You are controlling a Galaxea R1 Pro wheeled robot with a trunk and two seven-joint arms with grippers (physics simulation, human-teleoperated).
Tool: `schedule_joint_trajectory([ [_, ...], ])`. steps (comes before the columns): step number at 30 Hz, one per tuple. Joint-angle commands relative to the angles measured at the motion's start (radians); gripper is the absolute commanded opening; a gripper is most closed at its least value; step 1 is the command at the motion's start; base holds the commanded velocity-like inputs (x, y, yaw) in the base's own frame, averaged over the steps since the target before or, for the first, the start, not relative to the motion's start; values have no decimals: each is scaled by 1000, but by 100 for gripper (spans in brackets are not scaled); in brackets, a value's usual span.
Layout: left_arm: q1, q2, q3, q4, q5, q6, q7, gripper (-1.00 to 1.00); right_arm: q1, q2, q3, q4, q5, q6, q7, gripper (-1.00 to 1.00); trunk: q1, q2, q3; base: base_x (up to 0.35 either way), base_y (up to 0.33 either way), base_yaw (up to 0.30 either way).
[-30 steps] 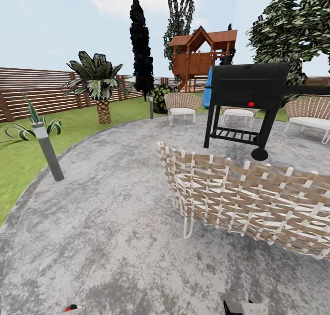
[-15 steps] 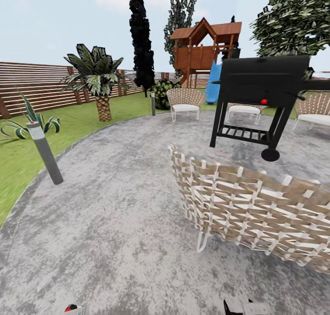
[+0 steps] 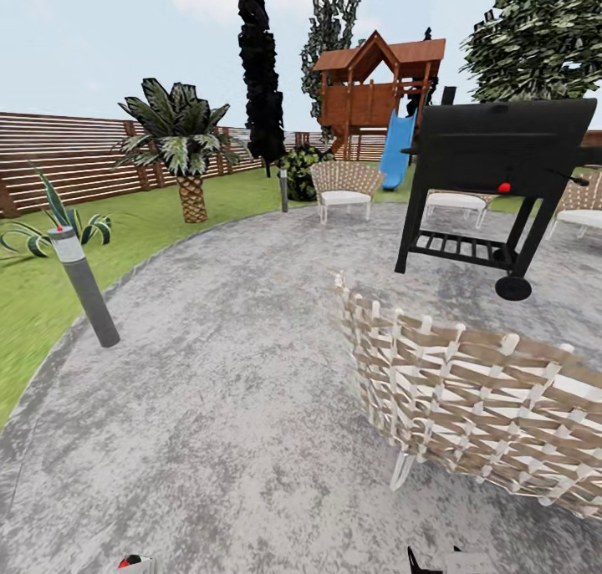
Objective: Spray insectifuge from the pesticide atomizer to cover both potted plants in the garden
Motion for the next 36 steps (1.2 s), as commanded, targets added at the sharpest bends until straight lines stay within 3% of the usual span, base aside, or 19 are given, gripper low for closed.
schedule_joint_trajectory([
  [1, -1, 0, -1, 1, 10, -3, -5, -100, -1, 0, -2, 1, 2, -3, 0, 100, 0, 0, -1, 239, 262, 0],
  [36, -1, -1, -2, 1, 9, -2, -5, -100, -1, 1, 0, 2, 2, -3, 2, 100, 0, 0, -1, 266, 236, 0],
])
